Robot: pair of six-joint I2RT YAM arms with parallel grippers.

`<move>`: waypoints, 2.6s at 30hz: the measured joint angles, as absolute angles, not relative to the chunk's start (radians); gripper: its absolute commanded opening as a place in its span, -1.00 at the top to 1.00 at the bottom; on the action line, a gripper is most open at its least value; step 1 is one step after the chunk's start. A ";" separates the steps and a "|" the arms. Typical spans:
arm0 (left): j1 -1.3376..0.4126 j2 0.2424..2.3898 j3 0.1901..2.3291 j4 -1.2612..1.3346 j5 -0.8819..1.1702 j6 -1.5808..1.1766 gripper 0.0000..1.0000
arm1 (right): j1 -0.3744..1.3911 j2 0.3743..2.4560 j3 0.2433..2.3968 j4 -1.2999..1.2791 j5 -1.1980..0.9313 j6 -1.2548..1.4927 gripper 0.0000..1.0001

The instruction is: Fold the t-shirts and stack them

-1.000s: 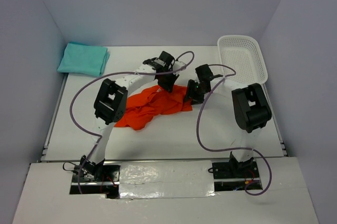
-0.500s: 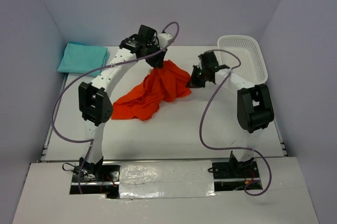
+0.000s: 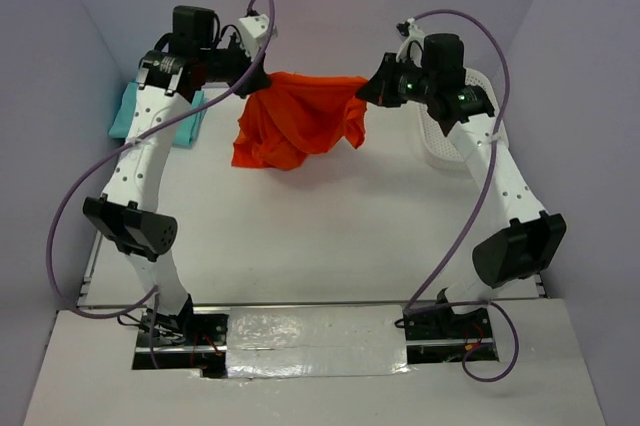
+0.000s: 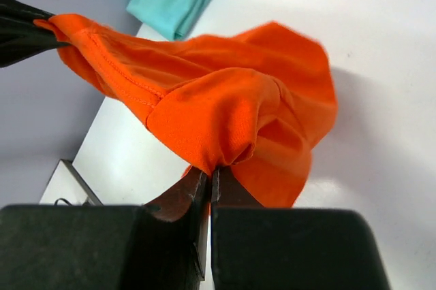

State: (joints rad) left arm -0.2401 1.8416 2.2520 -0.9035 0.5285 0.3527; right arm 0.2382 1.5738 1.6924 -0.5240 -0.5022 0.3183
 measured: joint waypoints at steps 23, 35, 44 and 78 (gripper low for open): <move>-0.361 1.578 1.544 -0.949 0.528 0.682 -0.52 | 0.275 1.553 1.797 -0.661 -0.538 0.389 1.00; -0.709 1.700 1.228 -0.565 0.292 0.974 -0.73 | 0.126 1.551 1.410 -0.574 -0.597 0.454 1.00; -0.714 1.752 1.089 -0.451 0.176 1.184 -0.55 | 0.025 1.522 1.333 -0.508 -0.633 0.472 1.00; -0.263 1.253 2.178 -1.022 0.190 0.723 1.00 | -0.144 0.832 1.856 -0.689 -0.492 0.295 1.00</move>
State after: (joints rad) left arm -0.2626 1.2526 2.1780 -1.0218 0.1898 0.7231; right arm -0.1436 0.8318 1.8561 -0.6891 -0.4915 0.2955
